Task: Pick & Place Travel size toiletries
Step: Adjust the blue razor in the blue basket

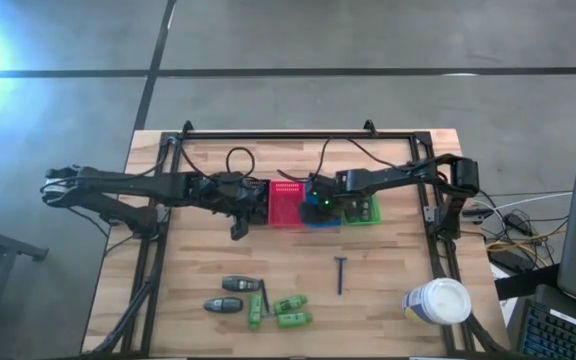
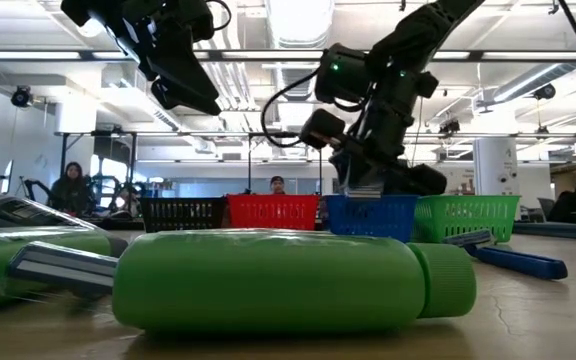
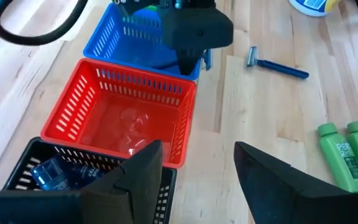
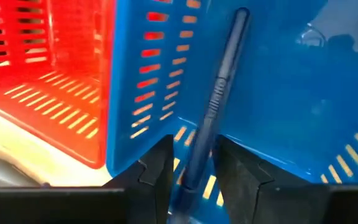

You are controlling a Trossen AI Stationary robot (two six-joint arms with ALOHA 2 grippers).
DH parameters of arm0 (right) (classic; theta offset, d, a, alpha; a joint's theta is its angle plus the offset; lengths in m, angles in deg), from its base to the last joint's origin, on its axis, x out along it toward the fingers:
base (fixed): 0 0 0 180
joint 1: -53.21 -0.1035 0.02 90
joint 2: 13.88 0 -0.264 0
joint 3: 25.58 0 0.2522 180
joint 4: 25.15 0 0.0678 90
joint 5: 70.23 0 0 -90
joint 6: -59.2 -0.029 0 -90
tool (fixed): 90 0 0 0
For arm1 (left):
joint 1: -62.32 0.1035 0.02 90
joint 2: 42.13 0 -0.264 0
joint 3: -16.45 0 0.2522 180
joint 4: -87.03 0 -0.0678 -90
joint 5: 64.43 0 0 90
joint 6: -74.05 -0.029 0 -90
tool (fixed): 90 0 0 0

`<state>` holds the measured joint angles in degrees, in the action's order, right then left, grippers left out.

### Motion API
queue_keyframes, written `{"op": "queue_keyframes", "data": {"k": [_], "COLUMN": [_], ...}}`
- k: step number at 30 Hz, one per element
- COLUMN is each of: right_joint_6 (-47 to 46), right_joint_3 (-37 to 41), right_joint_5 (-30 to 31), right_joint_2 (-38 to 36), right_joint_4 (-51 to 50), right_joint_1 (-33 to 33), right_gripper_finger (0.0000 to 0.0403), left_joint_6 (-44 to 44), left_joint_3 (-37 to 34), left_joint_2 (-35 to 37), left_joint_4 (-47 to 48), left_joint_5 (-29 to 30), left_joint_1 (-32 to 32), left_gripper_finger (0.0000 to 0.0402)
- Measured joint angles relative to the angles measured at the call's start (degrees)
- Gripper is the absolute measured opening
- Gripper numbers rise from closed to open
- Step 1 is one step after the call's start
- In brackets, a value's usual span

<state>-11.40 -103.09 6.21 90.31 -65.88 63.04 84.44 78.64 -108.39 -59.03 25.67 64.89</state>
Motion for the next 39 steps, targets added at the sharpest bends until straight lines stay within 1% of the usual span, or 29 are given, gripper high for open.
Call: {"op": "queue_keyframes", "data": {"k": [4,9,12,22,26,29,32,33,35,39], "right_joint_6": [1.4,3.1,4.3,3.7,1.7,1.1,1.1,1.0,1.1,1.1], "right_joint_3": [-1.3,-3.6,-5.7,-12.9,-13.2,-12.1,-11.5,-11.5,-11.4,-11.6], "right_joint_5": [1.8,3.5,4.5,5.3,14.3,18.1,18.1,16.9,15.2,15.1], "right_joint_2": [-0.1,-0.8,-0.9,-1.0,-1.0,-0.2,2.0,2.7,3.6,4.0], "right_joint_4": [-0.1,-3.6,-6.6,-15.0,-16.5,-14.1,-14.3,-14.4,-14.3,-13.7], "right_joint_1": [0.2,0.6,0.6,0.9,2.0,3.3,3.8,3.8,3.6,2.6], "right_gripper_finger": [0.0083,0.0038,0.0023,0.0032,0.0033,0.0033,0.0037,0.0041,0.0055,0.0094], "left_joint_6": [0.0,0.0,0.0,0.0,-0.3,-1.0,-1.6,-1.6,-1.8,-2.9], "left_joint_3": [0.0,0.0,0.0,0.0,0.0,0.0,0.0,0.0,0.0,0.0], "left_joint_2": [0.0,0.0,0.0,0.0,0.0,0.0,0.0,0.0,0.0,0.0], "left_joint_4": [0.0,0.0,0.0,0.0,0.0,0.0,0.0,0.0,0.0,0.0], "left_joint_5": [0.0,0.0,0.0,0.0,0.0,0.0,0.0,0.0,0.0,0.0], "left_joint_1": [0.0,0.0,0.0,0.0,0.0,0.0,0.0,0.0,0.0,0.0], "left_gripper_finger": [0.0204,0.0204,0.0204,0.0204,0.0204,0.0204,0.0204,0.0204,0.0204,0.0204]}}
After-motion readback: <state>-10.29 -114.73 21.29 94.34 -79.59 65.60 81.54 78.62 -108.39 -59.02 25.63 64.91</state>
